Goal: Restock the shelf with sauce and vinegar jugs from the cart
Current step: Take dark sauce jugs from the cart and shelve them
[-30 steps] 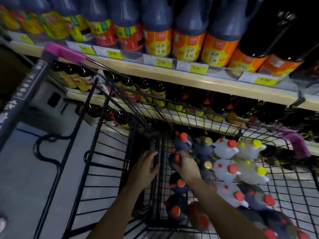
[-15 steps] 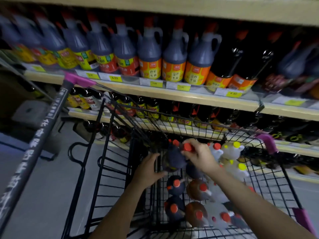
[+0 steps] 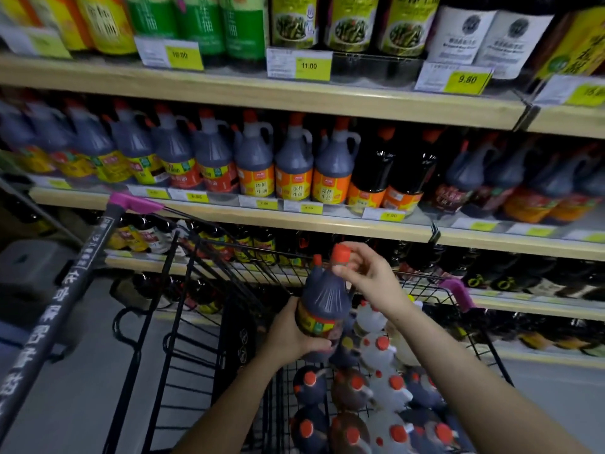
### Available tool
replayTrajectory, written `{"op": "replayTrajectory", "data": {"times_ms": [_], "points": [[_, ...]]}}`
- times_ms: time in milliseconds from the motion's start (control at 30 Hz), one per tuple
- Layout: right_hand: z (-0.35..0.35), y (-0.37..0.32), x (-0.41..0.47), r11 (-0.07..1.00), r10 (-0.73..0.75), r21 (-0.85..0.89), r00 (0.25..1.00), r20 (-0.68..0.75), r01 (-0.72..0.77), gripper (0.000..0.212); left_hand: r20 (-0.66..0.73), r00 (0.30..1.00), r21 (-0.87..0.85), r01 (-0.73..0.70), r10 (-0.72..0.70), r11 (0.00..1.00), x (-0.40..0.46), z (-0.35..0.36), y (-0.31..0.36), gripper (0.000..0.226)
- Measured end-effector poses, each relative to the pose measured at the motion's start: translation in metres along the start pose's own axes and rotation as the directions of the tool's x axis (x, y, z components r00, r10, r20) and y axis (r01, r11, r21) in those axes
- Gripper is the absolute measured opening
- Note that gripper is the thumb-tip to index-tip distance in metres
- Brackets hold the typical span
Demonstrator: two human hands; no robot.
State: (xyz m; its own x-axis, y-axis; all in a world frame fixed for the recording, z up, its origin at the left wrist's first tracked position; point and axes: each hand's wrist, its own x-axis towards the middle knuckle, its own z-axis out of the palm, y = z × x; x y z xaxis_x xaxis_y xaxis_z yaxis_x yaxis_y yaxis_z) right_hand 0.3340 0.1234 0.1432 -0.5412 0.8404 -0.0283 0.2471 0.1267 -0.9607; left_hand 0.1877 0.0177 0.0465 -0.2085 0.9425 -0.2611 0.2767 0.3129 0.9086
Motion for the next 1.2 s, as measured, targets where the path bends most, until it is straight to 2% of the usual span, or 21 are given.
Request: {"op": "replayTrajectory", "data": {"times_ms": [67, 133, 233, 300, 433, 500, 600, 667, 767, 900, 933, 1033, 1133, 1200], "points": [[0.005, 0.015, -0.01, 0.997, 0.076, 0.011, 0.996, 0.034, -0.077, 0.054, -0.049, 0.999, -0.018, 0.006, -0.007, 1.0, 0.0, 0.007, 0.005, 0.066], [0.011, 0.027, -0.016, 0.985, 0.155, 0.074, 0.988, 0.02, -0.156, 0.058, -0.106, 0.994, -0.002, 0.018, -0.019, 1.0, 0.004, 0.011, 0.011, 0.067], [0.01, 0.033, -0.013, 0.966, 0.208, 0.154, 0.978, 0.016, -0.208, 0.061, -0.11, 0.994, 0.005, 0.028, -0.028, 1.0, 0.009, 0.011, 0.014, 0.074], [0.007, 0.031, -0.008, 0.963, 0.208, 0.166, 0.977, 0.048, -0.213, 0.06, -0.047, 0.997, -0.015, 0.054, -0.054, 0.998, 0.012, 0.004, 0.014, 0.084], [0.015, 0.034, 0.003, 0.933, 0.232, 0.254, 0.965, 0.123, -0.256, 0.051, 0.21, 0.976, -0.215, 0.109, -0.063, 0.971, 0.026, -0.02, 0.013, 0.091], [0.024, 0.044, 0.01, 0.925, 0.232, 0.27, 0.96, 0.155, -0.268, 0.051, 0.177, 0.981, -0.271, 0.131, -0.084, 0.954, 0.029, -0.026, 0.004, 0.088], [0.037, 0.071, 0.026, 0.907, 0.27, 0.289, 0.949, 0.163, -0.307, 0.052, 0.014, 0.983, -0.322, 0.179, -0.185, 0.93, 0.027, -0.031, -0.021, 0.089], [0.038, 0.096, 0.037, 0.917, 0.316, 0.213, 0.939, 0.133, -0.339, 0.055, -0.073, 0.962, -0.318, 0.228, -0.264, 0.92, 0.023, -0.036, -0.046, 0.094], [0.039, 0.139, 0.048, 0.92, 0.39, -0.013, 0.917, 0.084, -0.391, 0.05, -0.178, 0.915, -0.314, 0.297, -0.363, 0.902, 0.021, -0.045, -0.077, 0.106], [0.067, 0.19, 0.061, 0.888, 0.433, -0.251, 0.884, 0.174, -0.385, 0.056, -0.182, 0.863, -0.479, 0.341, -0.471, 0.809, 0.022, -0.04, -0.104, 0.13], [0.078, 0.201, 0.064, 0.887, 0.434, -0.261, 0.881, 0.188, -0.382, 0.058, -0.176, 0.855, -0.492, 0.353, -0.488, 0.796, 0.022, -0.038, -0.107, 0.126], [0.104, 0.221, 0.075, 0.856, 0.473, -0.3, 0.872, 0.125, -0.421, 0.058, -0.208, 0.852, -0.498, 0.33, -0.48, 0.802, 0.027, -0.027, -0.115, 0.086], [0.115, 0.229, 0.079, 0.815, 0.435, -0.421, 0.9, -0.01, -0.399, 0.045, -0.218, 0.835, -0.476, 0.361, -0.505, 0.802, 0.032, -0.022, -0.128, 0.084], [0.115, 0.232, 0.077, 0.797, 0.392, -0.491, 0.92, -0.023, -0.352, 0.035, -0.21, 0.837, -0.46, 0.373, -0.506, 0.806, 0.031, -0.021, -0.129, 0.087]]}}
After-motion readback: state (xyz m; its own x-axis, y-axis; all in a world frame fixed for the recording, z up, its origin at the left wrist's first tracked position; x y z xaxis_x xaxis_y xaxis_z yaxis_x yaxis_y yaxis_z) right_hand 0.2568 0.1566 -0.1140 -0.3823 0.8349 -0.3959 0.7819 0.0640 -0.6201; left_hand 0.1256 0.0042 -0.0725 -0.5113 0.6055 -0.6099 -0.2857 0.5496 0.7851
